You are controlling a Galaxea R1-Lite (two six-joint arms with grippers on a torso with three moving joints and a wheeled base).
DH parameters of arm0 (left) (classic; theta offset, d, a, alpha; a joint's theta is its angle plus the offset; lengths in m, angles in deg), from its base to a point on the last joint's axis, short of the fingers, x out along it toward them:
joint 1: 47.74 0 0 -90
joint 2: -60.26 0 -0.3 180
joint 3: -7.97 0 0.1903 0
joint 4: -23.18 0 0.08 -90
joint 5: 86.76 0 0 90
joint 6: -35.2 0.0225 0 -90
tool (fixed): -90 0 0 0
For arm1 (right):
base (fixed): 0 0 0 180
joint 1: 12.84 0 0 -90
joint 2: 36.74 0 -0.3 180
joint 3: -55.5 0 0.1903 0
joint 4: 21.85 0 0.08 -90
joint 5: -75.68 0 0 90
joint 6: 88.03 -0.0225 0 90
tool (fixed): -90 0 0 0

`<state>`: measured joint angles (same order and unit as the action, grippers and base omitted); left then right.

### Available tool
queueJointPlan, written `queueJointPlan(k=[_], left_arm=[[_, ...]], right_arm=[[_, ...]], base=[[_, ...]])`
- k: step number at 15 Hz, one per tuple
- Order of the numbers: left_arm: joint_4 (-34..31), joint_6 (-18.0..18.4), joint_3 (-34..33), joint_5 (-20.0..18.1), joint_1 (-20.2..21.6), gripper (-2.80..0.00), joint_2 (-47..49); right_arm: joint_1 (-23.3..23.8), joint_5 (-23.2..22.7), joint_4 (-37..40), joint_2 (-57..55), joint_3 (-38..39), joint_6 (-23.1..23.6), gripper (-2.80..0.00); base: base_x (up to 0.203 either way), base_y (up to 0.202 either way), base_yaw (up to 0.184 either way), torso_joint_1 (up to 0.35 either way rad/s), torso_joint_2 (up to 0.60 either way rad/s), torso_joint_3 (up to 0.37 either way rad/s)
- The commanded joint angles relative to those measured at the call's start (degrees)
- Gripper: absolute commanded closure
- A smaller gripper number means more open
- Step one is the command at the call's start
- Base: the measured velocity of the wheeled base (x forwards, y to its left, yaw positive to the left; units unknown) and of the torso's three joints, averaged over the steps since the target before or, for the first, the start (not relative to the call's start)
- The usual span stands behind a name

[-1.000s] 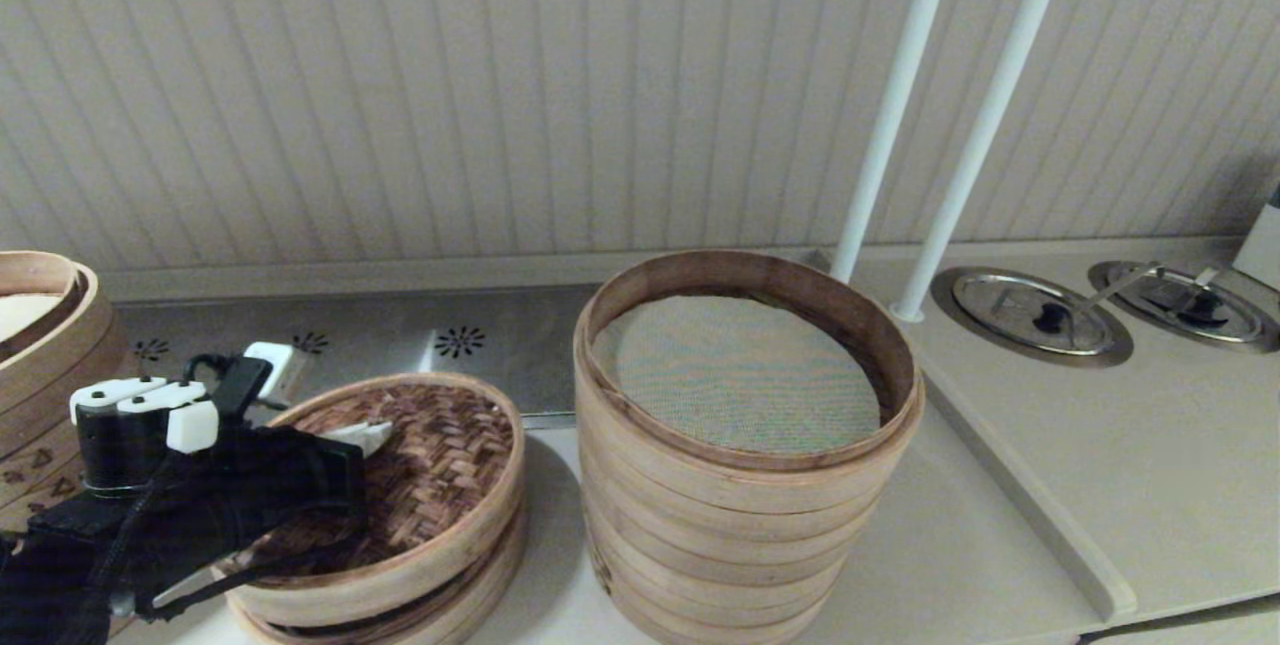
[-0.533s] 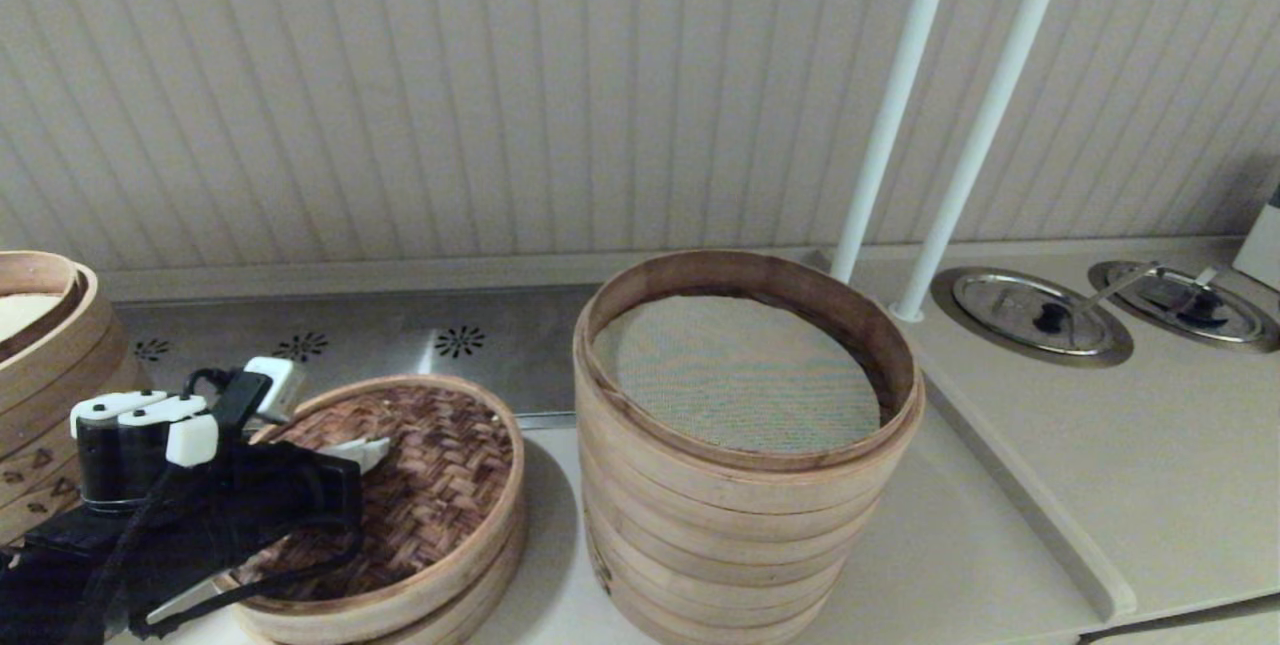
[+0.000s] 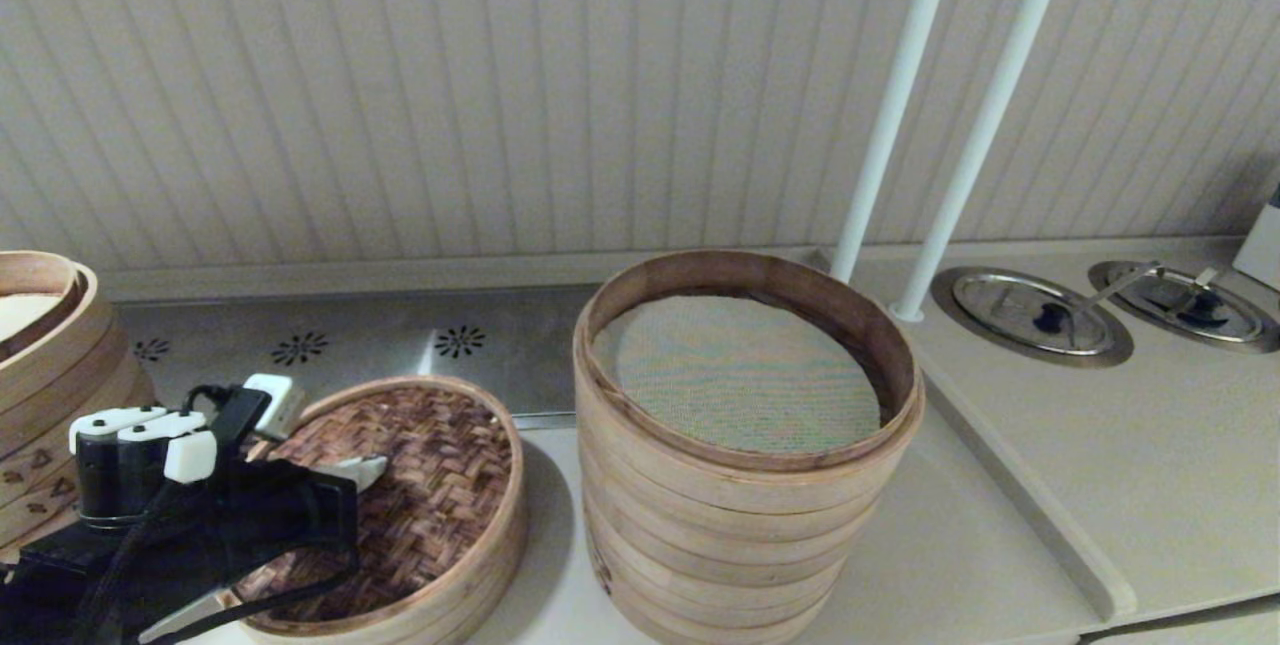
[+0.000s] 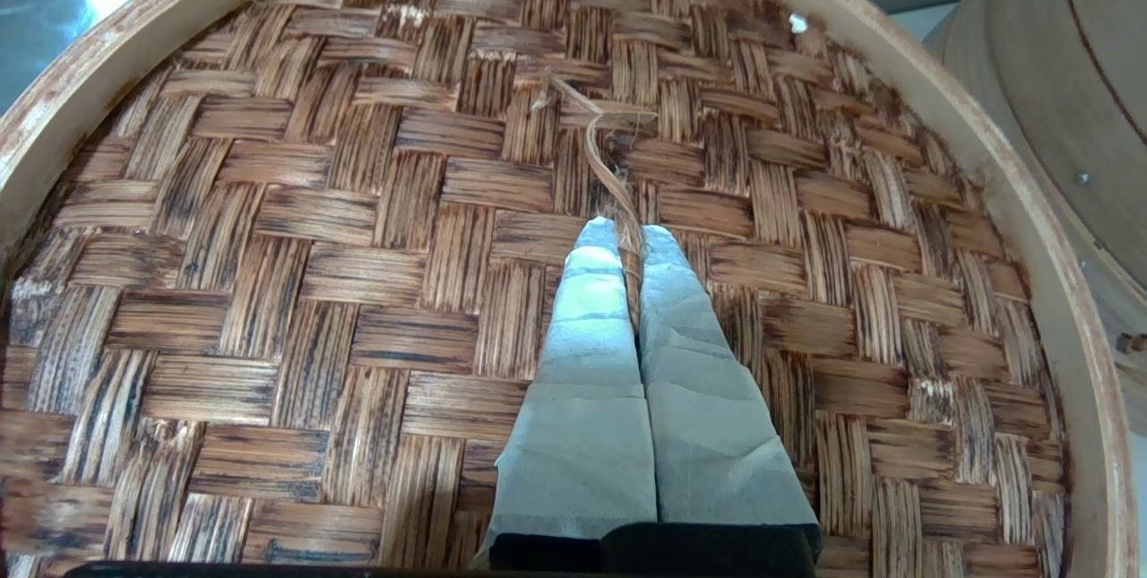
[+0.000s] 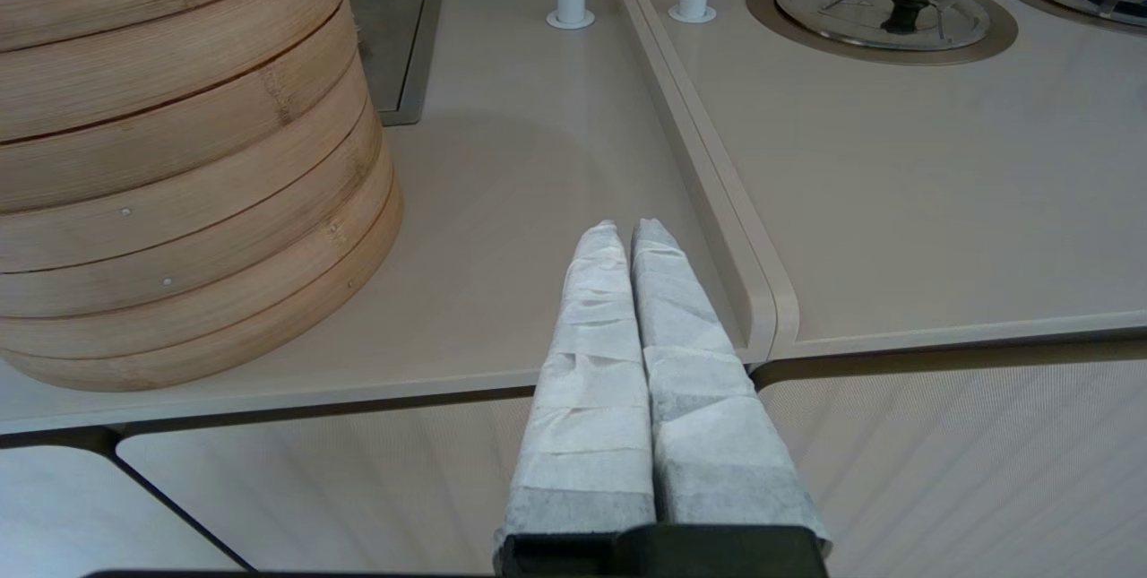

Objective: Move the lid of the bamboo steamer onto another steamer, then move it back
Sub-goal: Put the steamer

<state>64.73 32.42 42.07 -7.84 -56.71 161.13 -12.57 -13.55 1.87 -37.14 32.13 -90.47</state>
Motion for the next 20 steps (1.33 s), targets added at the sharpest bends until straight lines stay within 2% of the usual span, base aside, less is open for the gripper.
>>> queueJointPlan(k=[1,9,10,16,18,20], left_arm=[[0.4,-0.2,0.0,0.0,0.0,0.00,0.7],[-0.4,-0.1,0.1,0.1,0.0,0.00,1.5],[-0.3,0.0,0.1,0.1,0.0,-2.80,1.5],[-0.2,0.1,0.5,0.2,0.0,-2.80,-0.3],[-0.8,0.1,1.7,0.5,0.1,-2.80,-3.3],[-4.9,0.2,3.8,2.0,0.3,-2.80,-9.3]], right_arm=[[0.0,0.0,0.0,0.0,0.2,0.0,0.00],[0.0,0.0,0.0,0.0,0.2,0.0,0.00],[0.0,0.0,0.0,0.0,0.2,0.0,0.00],[0.0,0.0,0.0,0.0,0.2,0.0,0.00],[0.0,0.0,0.0,0.0,0.2,0.0,0.00],[0.0,0.0,0.0,0.0,0.2,0.0,0.00]], base=[[0.000,0.000,0.000,0.000,0.00,0.000],[0.000,0.000,0.000,0.000,0.00,0.000],[0.000,0.000,0.000,0.000,0.00,0.000],[0.000,0.000,0.000,0.000,0.00,0.000],[0.000,0.000,0.000,0.000,0.00,0.000],[0.000,0.000,0.000,0.000,0.00,0.000]])
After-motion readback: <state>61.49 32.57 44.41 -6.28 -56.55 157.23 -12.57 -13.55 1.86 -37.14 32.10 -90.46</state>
